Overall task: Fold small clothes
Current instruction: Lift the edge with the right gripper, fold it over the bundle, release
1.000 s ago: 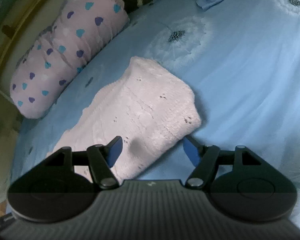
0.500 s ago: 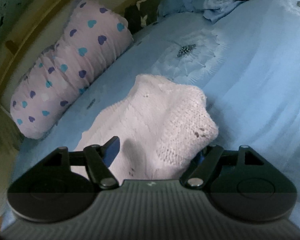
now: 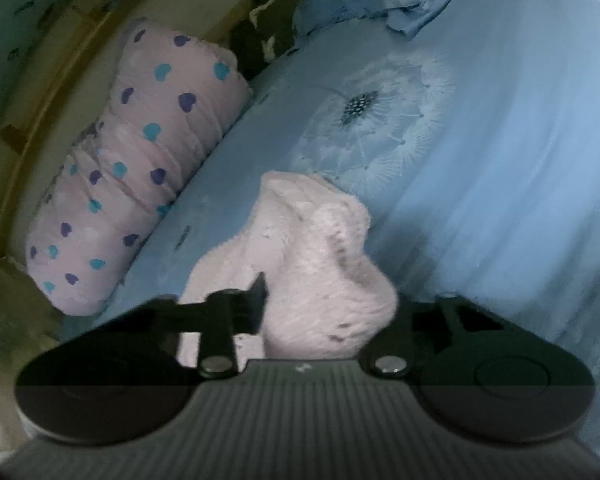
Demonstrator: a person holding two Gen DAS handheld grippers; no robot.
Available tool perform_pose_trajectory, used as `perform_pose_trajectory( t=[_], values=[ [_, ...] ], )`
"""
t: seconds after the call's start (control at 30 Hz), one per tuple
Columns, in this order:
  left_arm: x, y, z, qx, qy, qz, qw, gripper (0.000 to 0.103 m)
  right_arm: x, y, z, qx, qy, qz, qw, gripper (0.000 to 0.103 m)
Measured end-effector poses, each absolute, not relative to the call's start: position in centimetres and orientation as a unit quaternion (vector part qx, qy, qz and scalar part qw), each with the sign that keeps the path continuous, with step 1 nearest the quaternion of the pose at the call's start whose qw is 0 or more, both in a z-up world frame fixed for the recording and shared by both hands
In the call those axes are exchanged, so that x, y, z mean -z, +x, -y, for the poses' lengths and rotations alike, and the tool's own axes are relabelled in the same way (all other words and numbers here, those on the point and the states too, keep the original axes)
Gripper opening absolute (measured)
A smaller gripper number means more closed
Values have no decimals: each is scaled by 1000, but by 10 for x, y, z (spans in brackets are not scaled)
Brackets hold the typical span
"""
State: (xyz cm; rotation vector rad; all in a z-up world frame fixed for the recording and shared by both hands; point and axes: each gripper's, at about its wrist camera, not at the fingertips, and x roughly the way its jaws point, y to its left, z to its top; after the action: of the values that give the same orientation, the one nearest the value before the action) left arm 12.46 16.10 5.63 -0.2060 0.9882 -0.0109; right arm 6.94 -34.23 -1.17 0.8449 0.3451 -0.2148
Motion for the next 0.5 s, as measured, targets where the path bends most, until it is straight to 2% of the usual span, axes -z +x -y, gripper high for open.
perform_pose_trajectory(
  t=[0.17,0.5],
  values=[
    [-59,125,-163,4,-103,-471,876,71,-8,70,330,94,343,-169,919,31],
    [-62,125,-169,-2,-111,-470,876,71,-71,81,277,23,211,-148,966,30]
  ],
)
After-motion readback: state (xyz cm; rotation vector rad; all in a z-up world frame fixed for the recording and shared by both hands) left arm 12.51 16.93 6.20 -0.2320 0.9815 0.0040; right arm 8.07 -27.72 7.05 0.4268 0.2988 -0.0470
